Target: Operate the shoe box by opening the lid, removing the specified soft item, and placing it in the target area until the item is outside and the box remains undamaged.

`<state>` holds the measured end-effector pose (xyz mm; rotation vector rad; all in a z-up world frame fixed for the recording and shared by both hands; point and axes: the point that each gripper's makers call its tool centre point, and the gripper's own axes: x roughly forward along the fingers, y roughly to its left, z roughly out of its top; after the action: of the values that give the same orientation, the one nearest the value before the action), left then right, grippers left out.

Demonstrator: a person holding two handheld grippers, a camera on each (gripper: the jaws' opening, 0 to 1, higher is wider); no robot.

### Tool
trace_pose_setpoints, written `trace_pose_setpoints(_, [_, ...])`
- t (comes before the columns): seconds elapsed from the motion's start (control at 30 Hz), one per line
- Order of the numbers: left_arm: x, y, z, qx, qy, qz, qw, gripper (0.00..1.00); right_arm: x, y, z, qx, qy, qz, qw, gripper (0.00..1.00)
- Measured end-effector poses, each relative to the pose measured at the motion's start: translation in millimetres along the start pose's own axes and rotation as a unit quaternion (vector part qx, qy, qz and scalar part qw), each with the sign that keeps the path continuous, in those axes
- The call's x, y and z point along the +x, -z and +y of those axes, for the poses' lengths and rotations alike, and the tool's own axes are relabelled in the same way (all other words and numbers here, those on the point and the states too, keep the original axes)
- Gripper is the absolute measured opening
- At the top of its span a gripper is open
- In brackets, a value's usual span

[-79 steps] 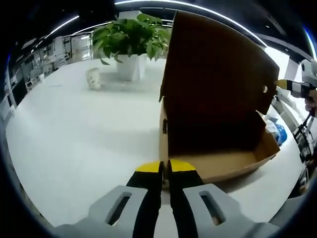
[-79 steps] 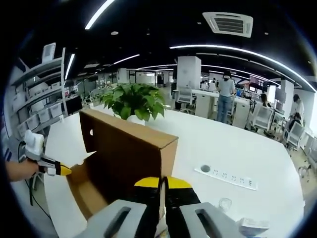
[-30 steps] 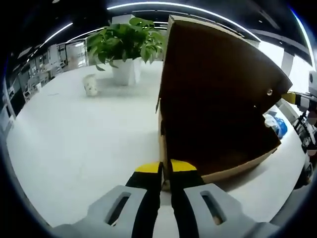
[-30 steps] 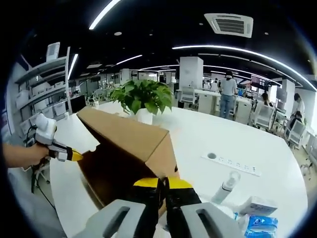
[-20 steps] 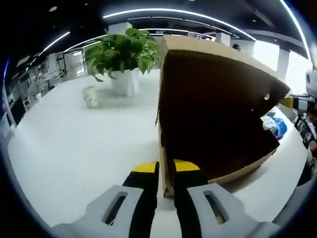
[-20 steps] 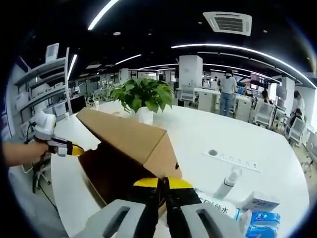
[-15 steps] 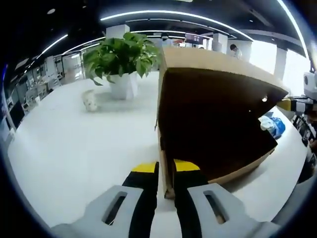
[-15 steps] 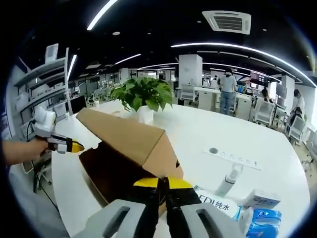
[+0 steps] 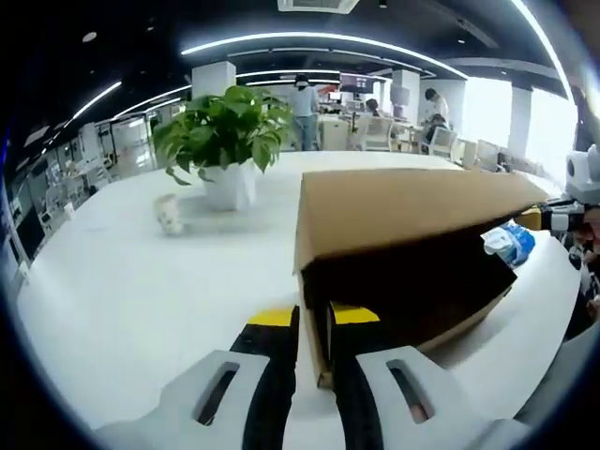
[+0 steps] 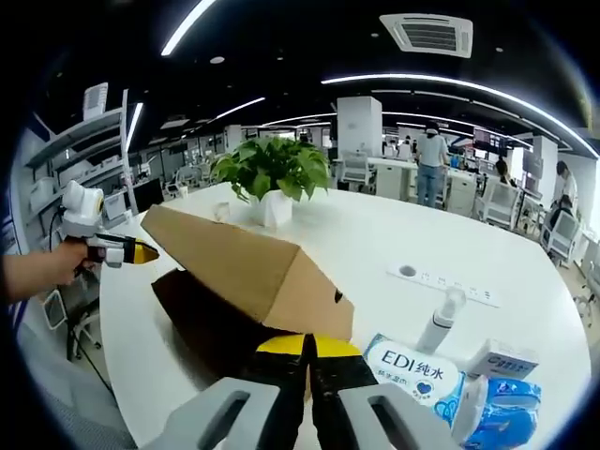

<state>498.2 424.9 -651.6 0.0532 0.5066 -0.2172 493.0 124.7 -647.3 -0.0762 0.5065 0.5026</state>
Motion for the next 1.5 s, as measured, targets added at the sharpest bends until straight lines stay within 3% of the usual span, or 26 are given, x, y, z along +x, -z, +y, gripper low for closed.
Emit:
trace_pose_setpoints(0.53, [-4.6,-3.2,-7.3,0.016,0.013,-0.015,0.9997,0.11,-0.7,16.6,9.1,-0.006,-0.018,0.013,0.9997,0.00])
trace_pose_setpoints(0.97, [-6.9,11.7,-9.1,0.027,0.026,0.009,0.9993,0.16,-1.1,26.6,22.5,-0.010,-0.058,0.019,0.9981,0.01])
trace_pose_setpoints(1.27, [-9.1,21.8,-10.9,0.039,0.037,0.025,0.9982,0.22,-2.5,36.0,24.7,-0.020,-0.074,0.024,0.9967,0.11])
trace_pose_setpoints(1.5, [-10.2,27.7,-12.9,0.037,0.046,0.032,0.9978,0.26,-3.1,41.6,27.7,-0.038,-0.083,0.027,0.9954,0.12])
